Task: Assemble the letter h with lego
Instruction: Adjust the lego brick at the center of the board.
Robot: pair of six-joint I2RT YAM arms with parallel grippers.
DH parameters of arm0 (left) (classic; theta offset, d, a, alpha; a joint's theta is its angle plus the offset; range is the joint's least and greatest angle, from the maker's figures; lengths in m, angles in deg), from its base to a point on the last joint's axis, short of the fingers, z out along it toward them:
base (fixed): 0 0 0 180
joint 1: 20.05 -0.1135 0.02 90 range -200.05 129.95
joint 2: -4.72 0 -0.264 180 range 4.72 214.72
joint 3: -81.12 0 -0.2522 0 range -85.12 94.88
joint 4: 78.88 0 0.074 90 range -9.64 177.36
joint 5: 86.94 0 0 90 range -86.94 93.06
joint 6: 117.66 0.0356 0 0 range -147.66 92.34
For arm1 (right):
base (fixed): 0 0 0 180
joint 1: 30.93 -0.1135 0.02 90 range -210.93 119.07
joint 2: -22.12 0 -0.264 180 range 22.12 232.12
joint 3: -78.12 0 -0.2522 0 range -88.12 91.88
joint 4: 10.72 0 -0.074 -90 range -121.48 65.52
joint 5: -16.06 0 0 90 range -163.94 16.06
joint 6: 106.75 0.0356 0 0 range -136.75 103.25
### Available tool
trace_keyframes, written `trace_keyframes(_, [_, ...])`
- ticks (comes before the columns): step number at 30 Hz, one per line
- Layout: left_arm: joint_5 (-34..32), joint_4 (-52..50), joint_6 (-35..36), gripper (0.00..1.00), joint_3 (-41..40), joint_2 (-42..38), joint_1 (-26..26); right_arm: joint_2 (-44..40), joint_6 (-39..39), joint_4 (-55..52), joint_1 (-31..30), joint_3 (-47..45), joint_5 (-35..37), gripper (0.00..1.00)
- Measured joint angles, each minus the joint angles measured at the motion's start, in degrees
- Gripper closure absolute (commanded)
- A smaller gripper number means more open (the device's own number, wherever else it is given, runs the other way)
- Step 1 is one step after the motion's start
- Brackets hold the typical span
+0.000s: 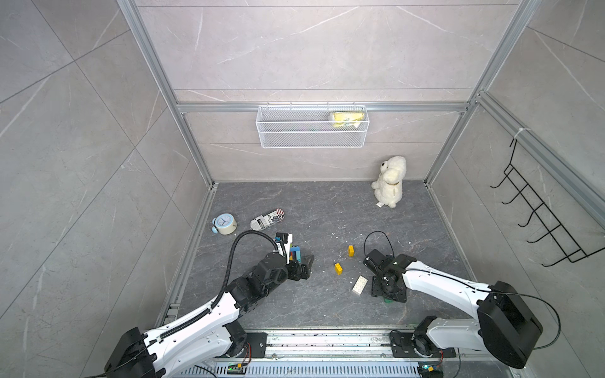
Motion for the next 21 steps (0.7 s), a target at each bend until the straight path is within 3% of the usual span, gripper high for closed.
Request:
trace_keyframes(12, [0.55,0.07,0.0,0.01,-0.04,-1.27,0.0,0.42,3.48,2.91,0.02,-0.92,0.2,0.3])
trace_keyframes(21, [1.03,0.09,0.0,0.0,-0.44,-1.73,0.0,-0.28,6.49,8.92,-0.76,-3.8,-3.63,0.32])
